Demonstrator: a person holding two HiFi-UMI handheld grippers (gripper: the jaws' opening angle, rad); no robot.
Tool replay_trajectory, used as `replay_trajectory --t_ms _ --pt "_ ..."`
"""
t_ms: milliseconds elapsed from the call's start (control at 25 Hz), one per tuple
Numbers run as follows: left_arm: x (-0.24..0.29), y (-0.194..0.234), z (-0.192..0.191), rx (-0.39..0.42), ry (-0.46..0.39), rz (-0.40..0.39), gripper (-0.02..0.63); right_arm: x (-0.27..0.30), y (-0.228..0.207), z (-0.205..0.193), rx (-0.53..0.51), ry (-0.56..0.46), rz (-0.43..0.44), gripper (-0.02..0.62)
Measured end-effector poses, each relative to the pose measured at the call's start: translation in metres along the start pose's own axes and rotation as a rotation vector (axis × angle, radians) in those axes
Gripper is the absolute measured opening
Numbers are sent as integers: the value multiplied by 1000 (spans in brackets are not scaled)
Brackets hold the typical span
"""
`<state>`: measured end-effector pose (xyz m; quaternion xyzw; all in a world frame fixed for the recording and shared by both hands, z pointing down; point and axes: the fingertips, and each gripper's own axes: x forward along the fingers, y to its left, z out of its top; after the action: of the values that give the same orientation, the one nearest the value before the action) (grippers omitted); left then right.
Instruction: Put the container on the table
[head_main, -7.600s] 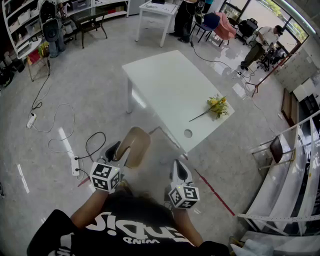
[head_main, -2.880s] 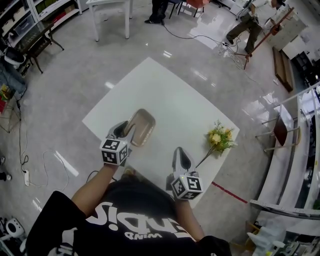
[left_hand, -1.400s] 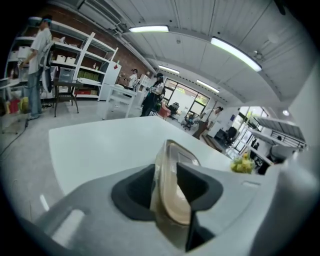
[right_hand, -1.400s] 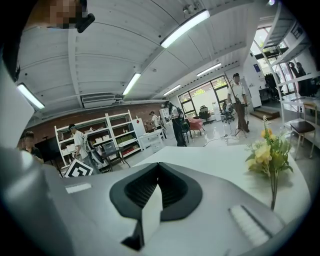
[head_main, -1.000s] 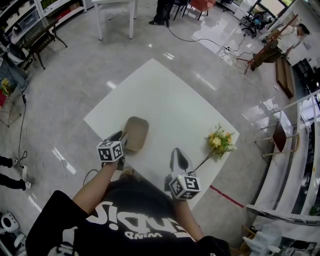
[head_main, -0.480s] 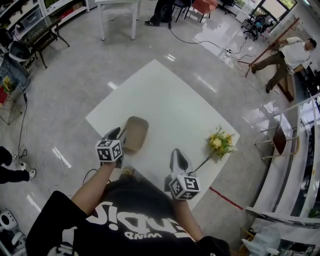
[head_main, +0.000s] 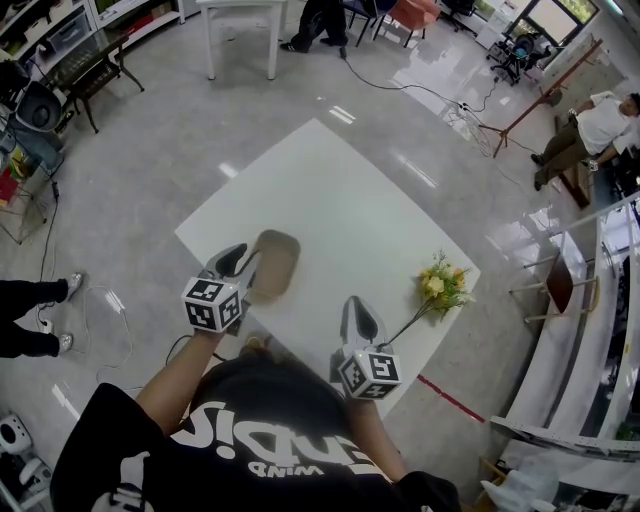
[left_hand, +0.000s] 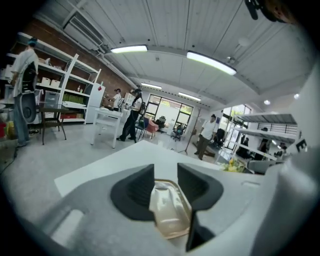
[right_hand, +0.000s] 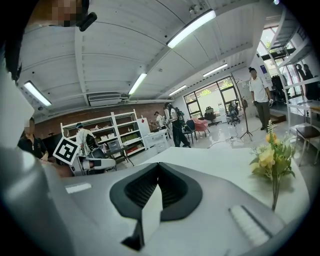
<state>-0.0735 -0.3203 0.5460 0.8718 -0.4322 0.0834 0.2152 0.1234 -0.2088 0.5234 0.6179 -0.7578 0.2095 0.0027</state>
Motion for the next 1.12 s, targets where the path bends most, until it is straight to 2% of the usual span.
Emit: replay_trajectory --t_ms 280,480,600,760,880,1120 --pt "-26 -29 23 59 -53 -46 137 -3 7 3 -24 -1 16 0" --pt "-44 -41 25 129 -67 -58 113 -6 10 5 -49 4 21 0" --pt "-50 -40 22 164 -77 -38 93 -5 9 4 -72 5 24 0" --pt "-53 -31 17 171 -86 3 58 -3 8 7 -92 10 28 0" --pt "-55 -23 15 170 -90 31 7 -1 9 7 -104 5 29 0" --pt "-54 -14 12 166 -97 57 2 4 6 4 -114 -13 11 0"
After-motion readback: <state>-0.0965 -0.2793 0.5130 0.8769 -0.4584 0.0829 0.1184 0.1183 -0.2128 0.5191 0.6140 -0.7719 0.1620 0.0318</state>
